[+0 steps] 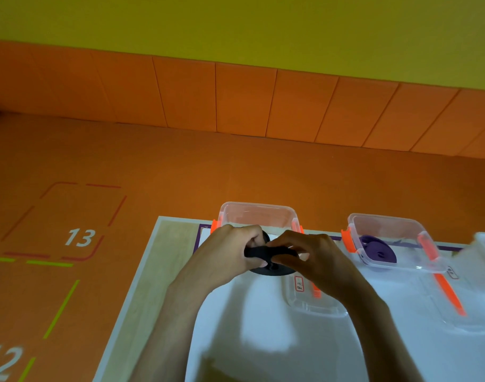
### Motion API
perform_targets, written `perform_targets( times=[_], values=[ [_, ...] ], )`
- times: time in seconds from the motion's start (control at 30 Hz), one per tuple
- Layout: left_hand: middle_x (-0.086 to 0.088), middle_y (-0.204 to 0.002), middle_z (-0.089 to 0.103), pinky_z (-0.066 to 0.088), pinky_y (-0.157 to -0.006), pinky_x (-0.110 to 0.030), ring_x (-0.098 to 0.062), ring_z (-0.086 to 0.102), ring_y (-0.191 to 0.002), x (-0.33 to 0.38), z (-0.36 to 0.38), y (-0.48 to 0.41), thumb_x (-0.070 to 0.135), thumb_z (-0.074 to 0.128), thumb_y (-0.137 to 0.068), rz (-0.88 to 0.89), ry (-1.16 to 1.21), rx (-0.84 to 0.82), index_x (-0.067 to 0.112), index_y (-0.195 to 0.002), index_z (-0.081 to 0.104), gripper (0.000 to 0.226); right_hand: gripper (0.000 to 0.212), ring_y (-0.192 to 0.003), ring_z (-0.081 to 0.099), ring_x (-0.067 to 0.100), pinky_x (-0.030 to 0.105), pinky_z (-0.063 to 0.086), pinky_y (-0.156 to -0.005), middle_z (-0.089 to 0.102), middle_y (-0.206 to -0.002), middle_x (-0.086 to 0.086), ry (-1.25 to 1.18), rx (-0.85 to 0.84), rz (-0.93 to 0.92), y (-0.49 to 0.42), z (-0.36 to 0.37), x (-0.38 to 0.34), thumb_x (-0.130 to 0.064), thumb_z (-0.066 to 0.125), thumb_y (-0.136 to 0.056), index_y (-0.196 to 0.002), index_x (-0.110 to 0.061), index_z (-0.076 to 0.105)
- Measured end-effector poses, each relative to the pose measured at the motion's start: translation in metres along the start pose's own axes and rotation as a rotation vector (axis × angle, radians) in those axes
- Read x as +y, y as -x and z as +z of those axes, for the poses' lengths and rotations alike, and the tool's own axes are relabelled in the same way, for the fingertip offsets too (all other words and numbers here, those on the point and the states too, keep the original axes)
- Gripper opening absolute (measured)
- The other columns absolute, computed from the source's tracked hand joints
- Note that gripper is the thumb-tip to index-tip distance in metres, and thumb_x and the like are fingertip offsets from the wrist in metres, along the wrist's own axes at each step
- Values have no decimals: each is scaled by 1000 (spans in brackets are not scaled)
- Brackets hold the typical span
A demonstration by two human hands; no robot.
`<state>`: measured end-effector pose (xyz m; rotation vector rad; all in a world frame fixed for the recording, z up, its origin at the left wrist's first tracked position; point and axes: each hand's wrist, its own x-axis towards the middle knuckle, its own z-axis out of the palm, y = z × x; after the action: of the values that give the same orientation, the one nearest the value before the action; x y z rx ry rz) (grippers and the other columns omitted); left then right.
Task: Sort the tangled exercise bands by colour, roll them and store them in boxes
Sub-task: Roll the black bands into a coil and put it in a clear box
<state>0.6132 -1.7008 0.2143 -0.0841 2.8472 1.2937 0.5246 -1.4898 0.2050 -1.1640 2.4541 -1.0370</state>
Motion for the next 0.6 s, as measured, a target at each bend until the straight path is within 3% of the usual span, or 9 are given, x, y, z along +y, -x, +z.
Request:
perform_targets(
  times=[0.13, 0.27, 0.43, 0.6],
  values=[
    [19, -85, 77, 41, -52, -9, 3, 62, -62, -3, -1, 4, 21, 85, -85, 1, 142, -22, 41, -88, 68, 27, 22, -98, 71, -9, 5, 51, -84, 72, -100, -38, -144, 64, 18, 2, -1, -3, -53, 67, -82, -101, -65, 64],
    [15, -99, 81, 52, -82, -9, -2, 75, -96, -12, -9, 13, 25, 85, -87, 51, 392, 5, 37, -102, 80, 20, 26, -98, 74, 0, 15, 58, -85, 77, -100, -27, -255, 136, 52, 4, -5, 2, -43, 73, -79, -97, -62, 70],
    [10, -97, 82, 54, -84, -13, -8, 78, -95, -20, -10, 13, 23, 87, -86, 39, 457, 89, 32, -98, 82, 16, 27, -98, 76, 5, 23, 63, -80, 78, -100, -21, -329, 163, 88, 1, 0, 2, -39, 75, -80, -95, -60, 72],
    [12, -101, 82, 57, -86, -17, -7, 77, -100, -20, -5, 9, 17, 86, -88, 52, 511, 189, 28, -105, 83, 21, 21, -100, 77, 14, 30, 65, -71, 80, -100, -12, -468, 200, 164, 0, 1, 5, -23, 78, -87, -101, -38, 76]
  ],
)
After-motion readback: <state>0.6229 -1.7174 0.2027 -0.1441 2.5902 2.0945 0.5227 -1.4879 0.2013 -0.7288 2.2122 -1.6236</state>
